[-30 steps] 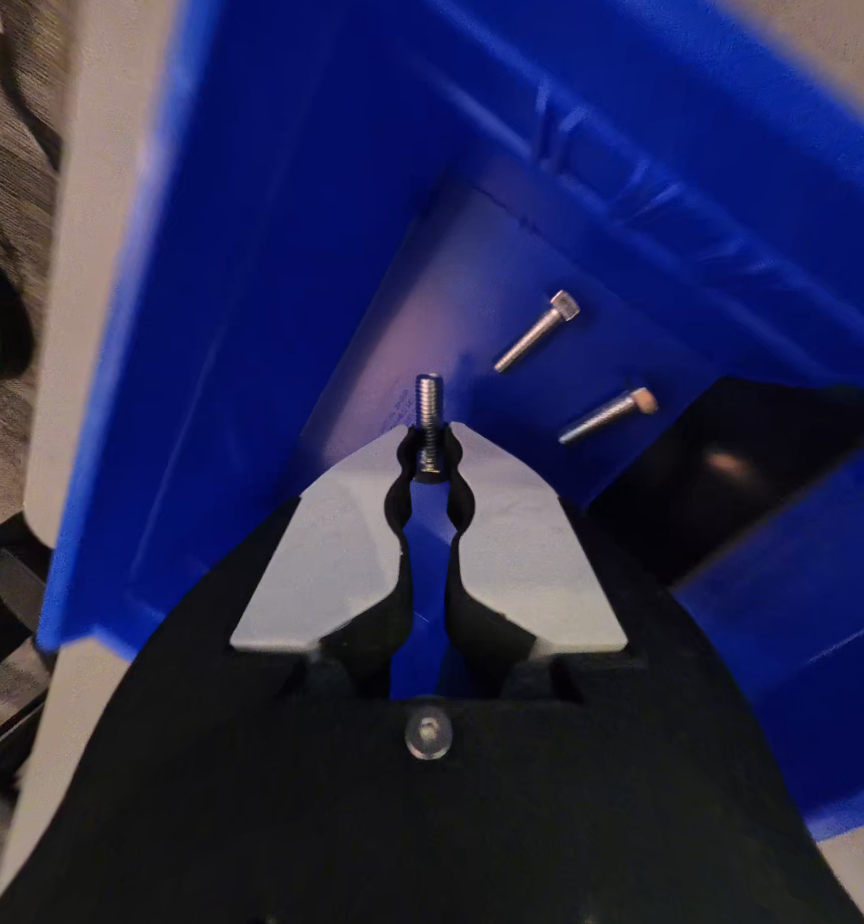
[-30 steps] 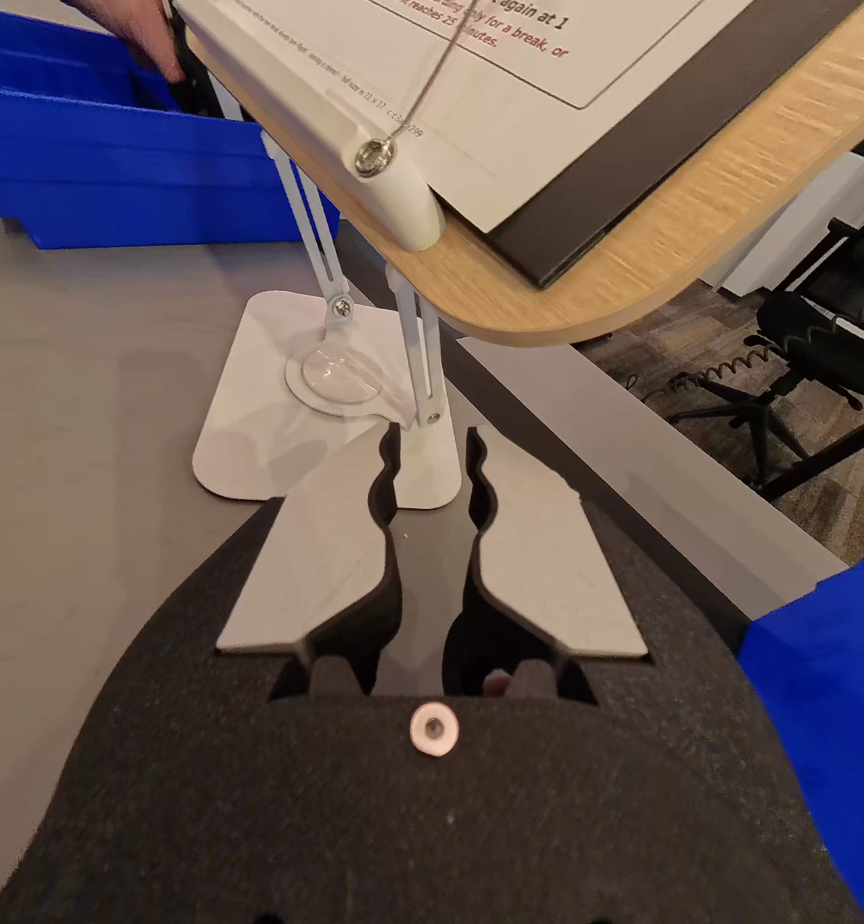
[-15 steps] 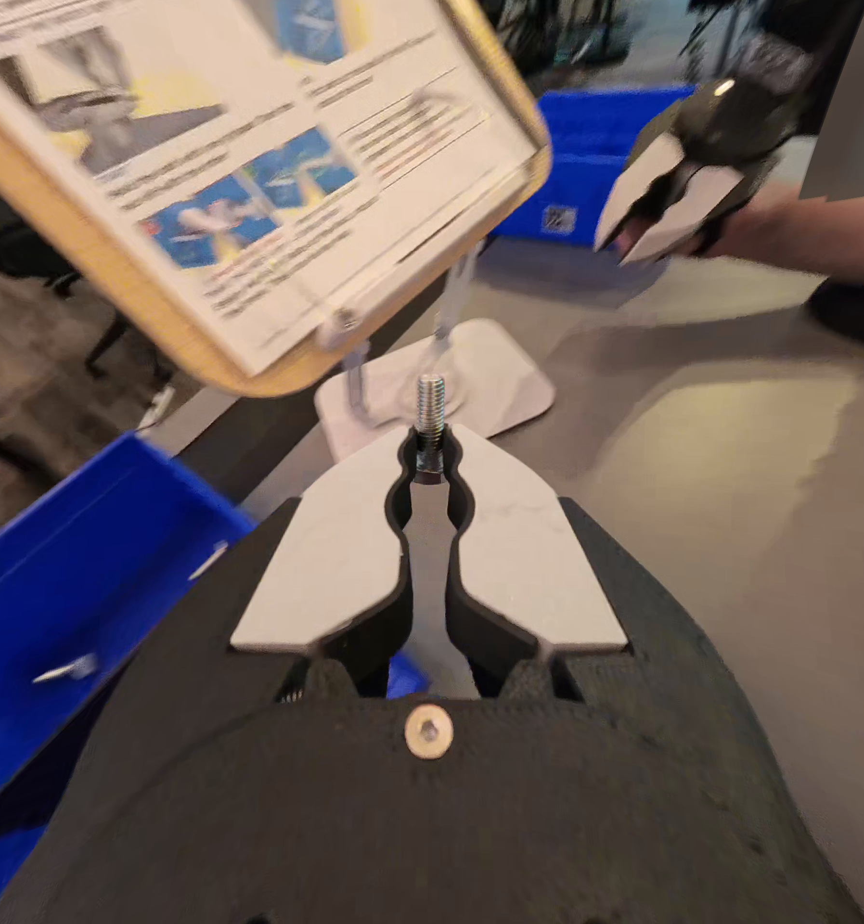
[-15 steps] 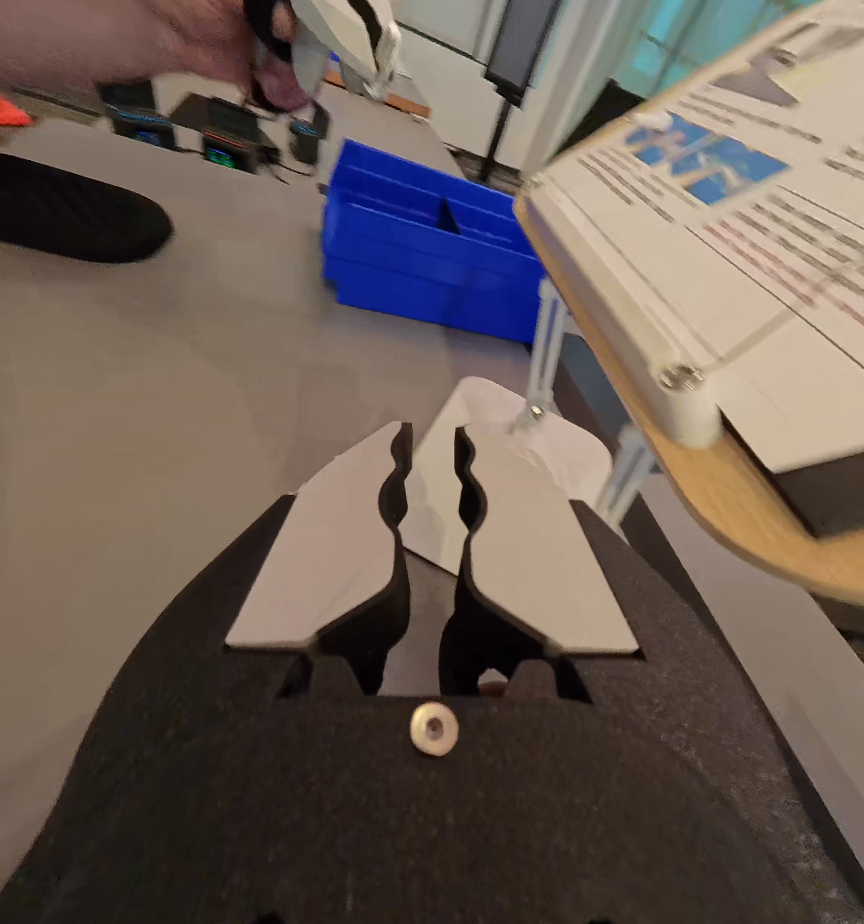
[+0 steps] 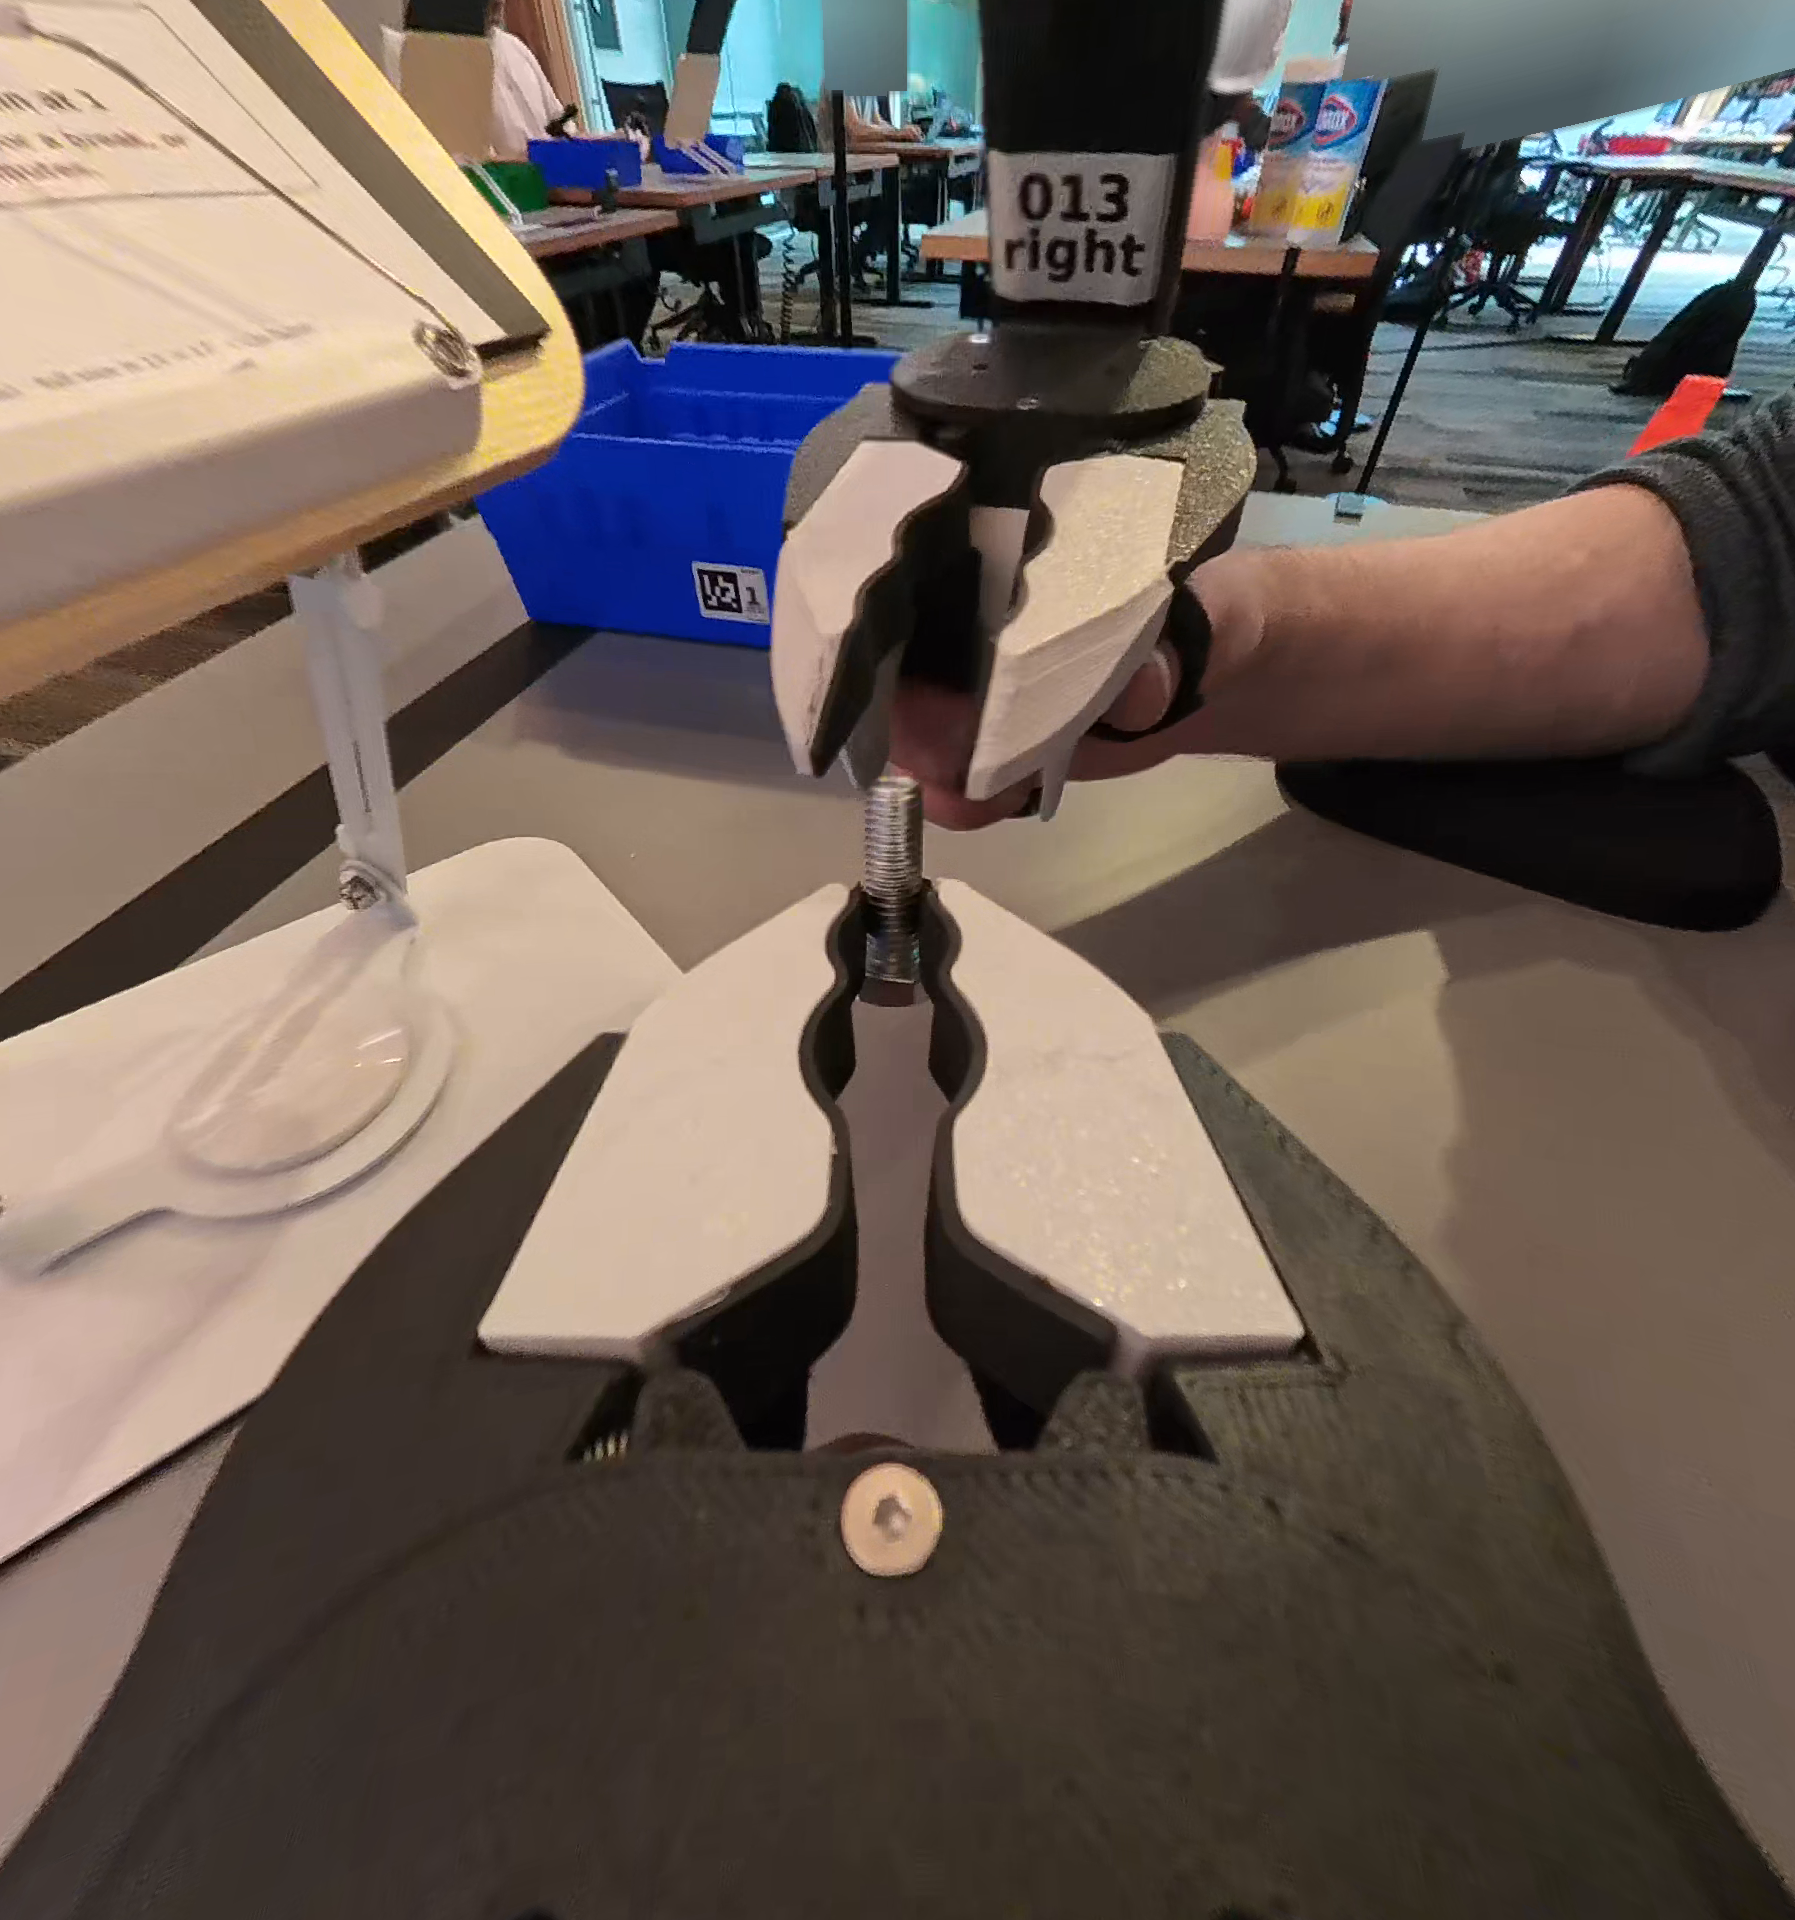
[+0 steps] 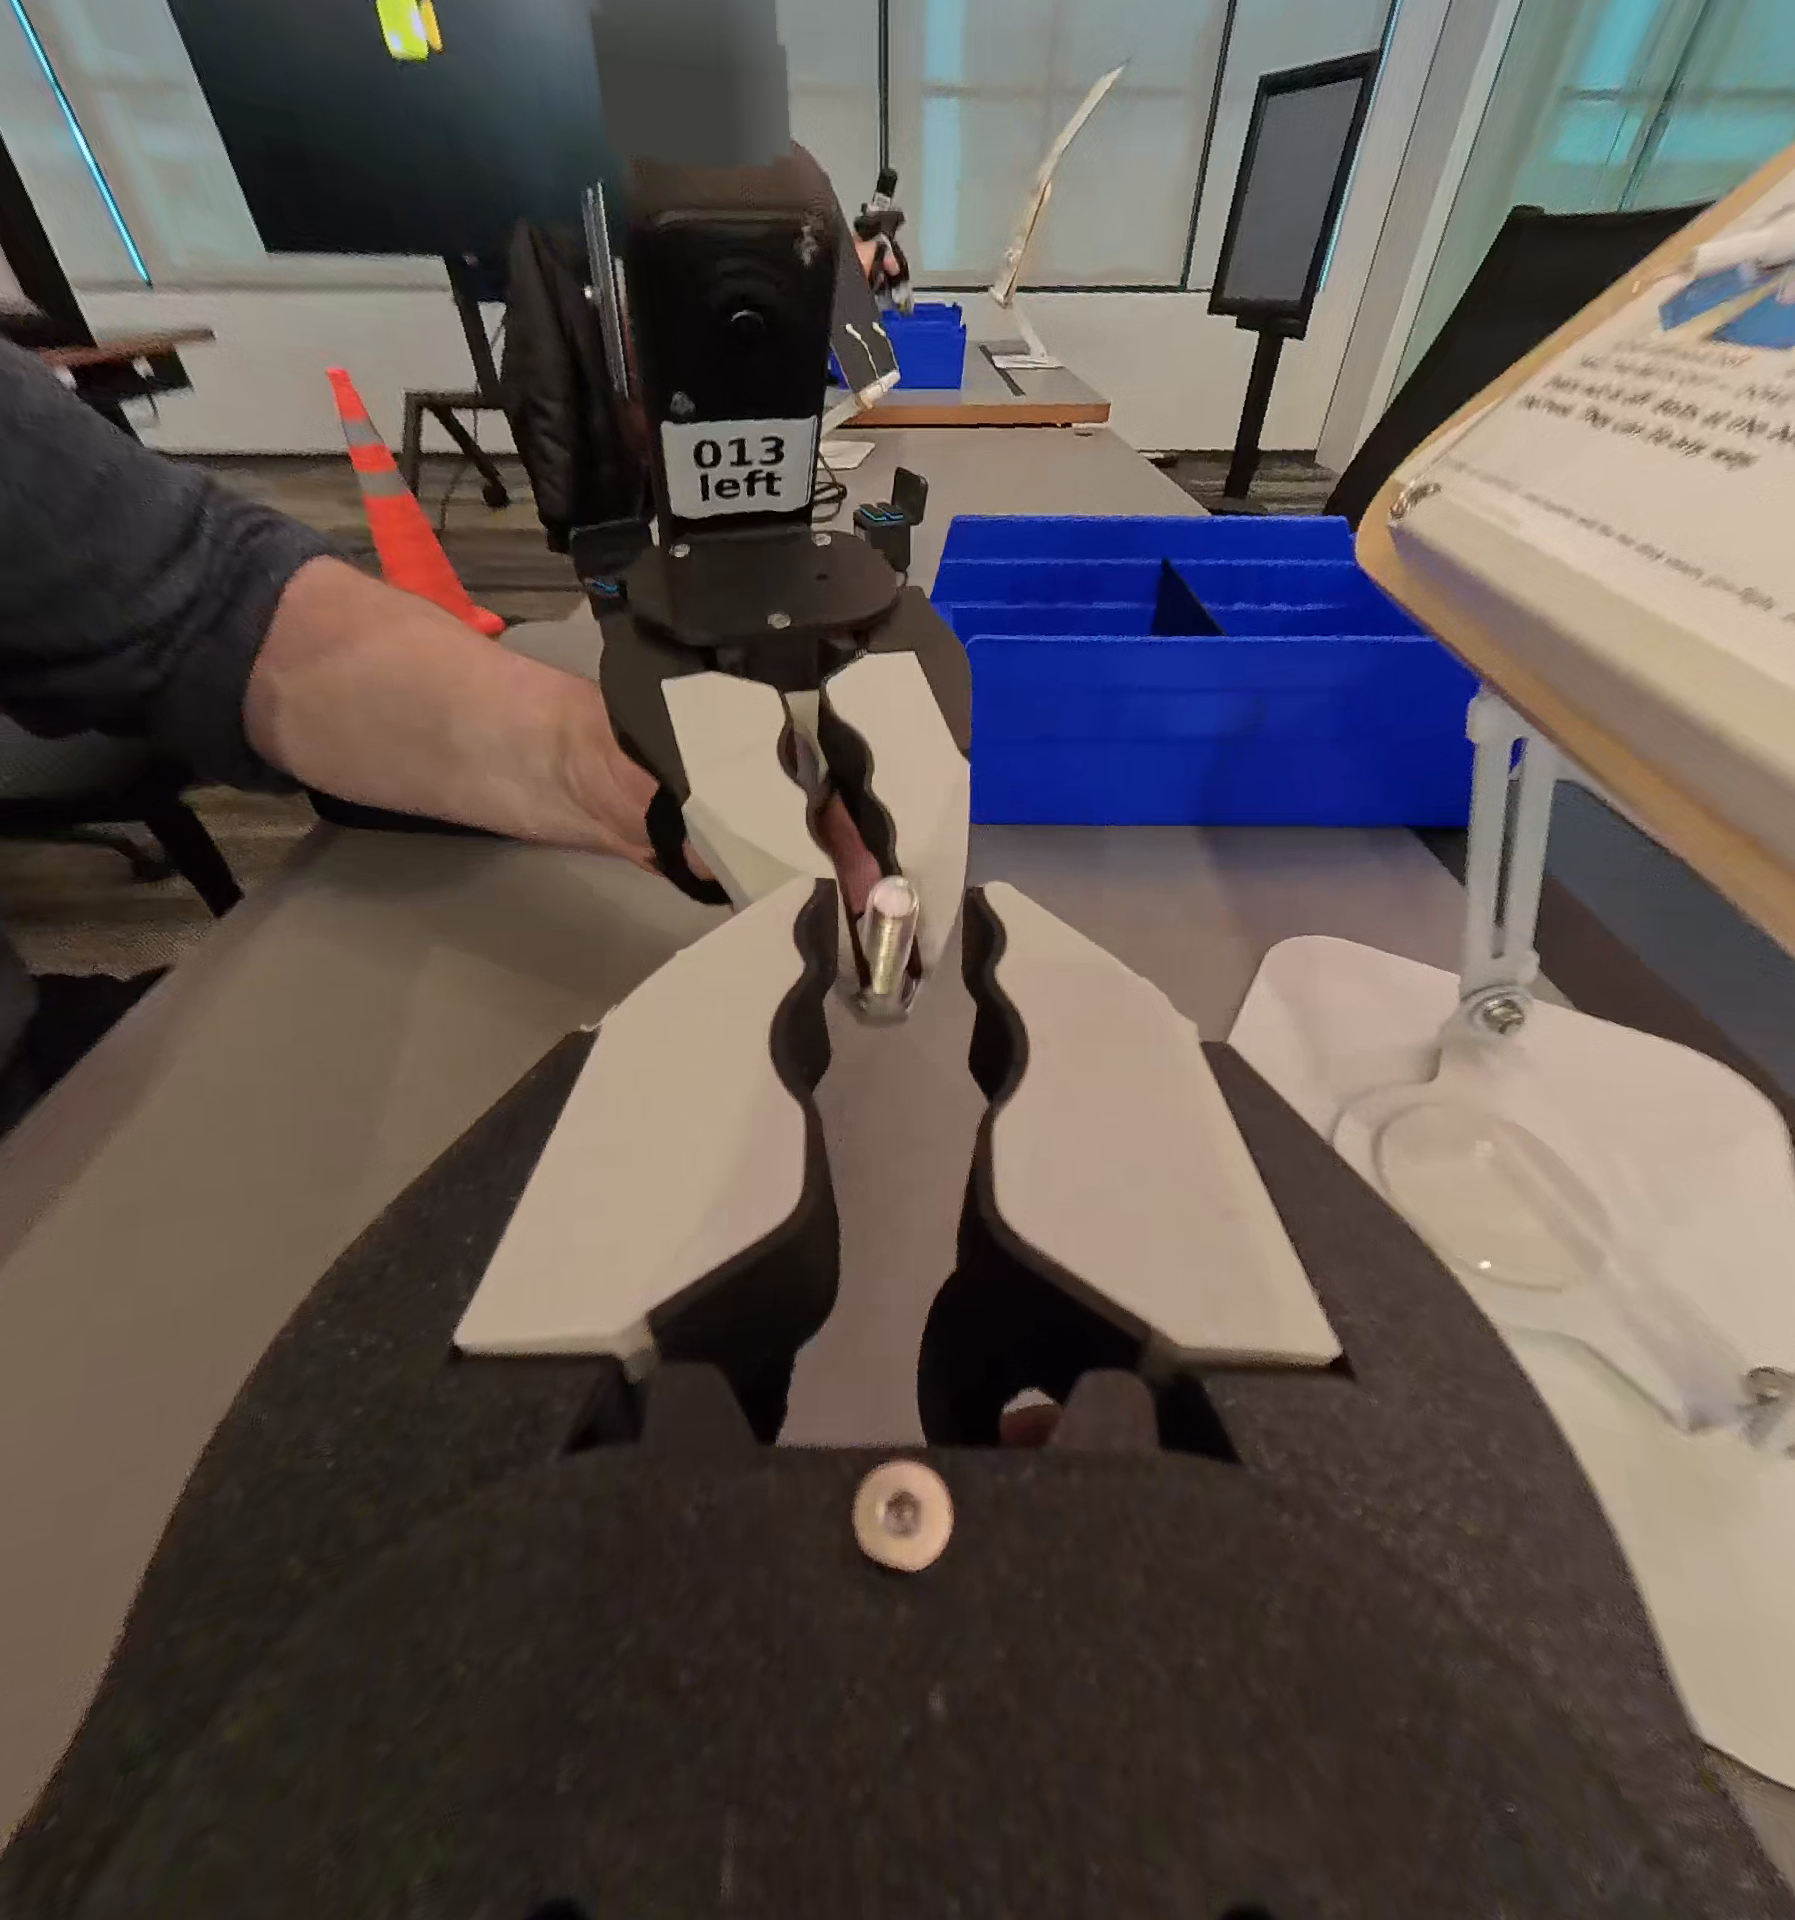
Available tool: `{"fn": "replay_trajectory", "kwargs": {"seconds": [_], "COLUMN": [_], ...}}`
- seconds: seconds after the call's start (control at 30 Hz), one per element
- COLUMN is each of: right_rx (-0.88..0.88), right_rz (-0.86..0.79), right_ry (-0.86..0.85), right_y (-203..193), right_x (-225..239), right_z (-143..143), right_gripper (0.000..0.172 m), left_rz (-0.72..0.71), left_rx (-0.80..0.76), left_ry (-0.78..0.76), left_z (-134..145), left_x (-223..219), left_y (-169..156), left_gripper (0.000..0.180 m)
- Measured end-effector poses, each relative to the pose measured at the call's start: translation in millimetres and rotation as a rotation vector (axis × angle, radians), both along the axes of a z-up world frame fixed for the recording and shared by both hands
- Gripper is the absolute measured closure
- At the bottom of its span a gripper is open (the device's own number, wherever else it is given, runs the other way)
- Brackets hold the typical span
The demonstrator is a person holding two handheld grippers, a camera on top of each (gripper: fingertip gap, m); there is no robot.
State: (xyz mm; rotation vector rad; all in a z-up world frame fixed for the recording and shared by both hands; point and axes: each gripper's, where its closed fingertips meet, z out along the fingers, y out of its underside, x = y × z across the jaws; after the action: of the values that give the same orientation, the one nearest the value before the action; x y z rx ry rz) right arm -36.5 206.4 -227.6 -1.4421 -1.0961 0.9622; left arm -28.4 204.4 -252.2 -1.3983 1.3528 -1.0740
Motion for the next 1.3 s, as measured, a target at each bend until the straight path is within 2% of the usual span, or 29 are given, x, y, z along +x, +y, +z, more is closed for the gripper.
{"fn": "replay_trajectory", "kwargs": {"seconds": [0.2, 0.37, 0.47, 0.6, 0.73, 0.8, 0.87, 0.93, 1.1, 1.2, 1.3], "right_rx": [-0.042, -0.056, -0.077, -0.094, -0.106, -0.092, -0.083, -0.071, -0.069, -0.066, -0.069], "right_rz": [0.045, 0.04, 0.036, 0.058, 0.096, 0.116, 0.131, 0.13, 0.142, 0.133, 0.134], "right_ry": [-0.011, 0.012, 0.018, -0.088, -0.246, -0.31, -0.342, -0.376, -0.407, -0.422, -0.42], "right_y": [-4, -3, -1, -3, -11, -15, -19, -21, -24, -22, -22], "right_x": [-6, -3, 0, 3, -6, -12, -16, -18, -20, -18, -18], "right_z": [-12, -11, -11, -30, -59, -71, -77, -83, -91, -94, -95], "right_gripper": [0.162, 0.162, 0.162, 0.162, 0.162, 0.162, 0.162, 0.162, 0.162, 0.162, 0.162], "left_rz": [-0.021, -0.017, -0.001, 0.142, 0.38, 0.49, 0.547, 0.572, 0.568, 0.567, 0.566], "left_rx": [-0.008, -0.006, 0.039, 0.105, 0.187, 0.18, 0.104, 0.101, -0.014, -0.09, -0.157], "left_ry": [-0.029, -0.059, -0.039, 0.04, 0.246, 0.378, 0.507, 0.671, 0.9, 1.029, 1.053], "left_z": [-3, -2, 10, 36, 44, 30, 9, -18, -70, -89, -101], "left_x": [6, 6, -8, -58, -145, -192, -227, -255, -287, -296, -297], "left_y": [-5, -4, 2, 34, 90, 124, 149, 169, 201, 208, 214], "left_gripper": [0.172, 0.171, 0.156, 0.138, 0.141, 0.141, 0.141, 0.139, 0.137, 0.137, 0.14]}}
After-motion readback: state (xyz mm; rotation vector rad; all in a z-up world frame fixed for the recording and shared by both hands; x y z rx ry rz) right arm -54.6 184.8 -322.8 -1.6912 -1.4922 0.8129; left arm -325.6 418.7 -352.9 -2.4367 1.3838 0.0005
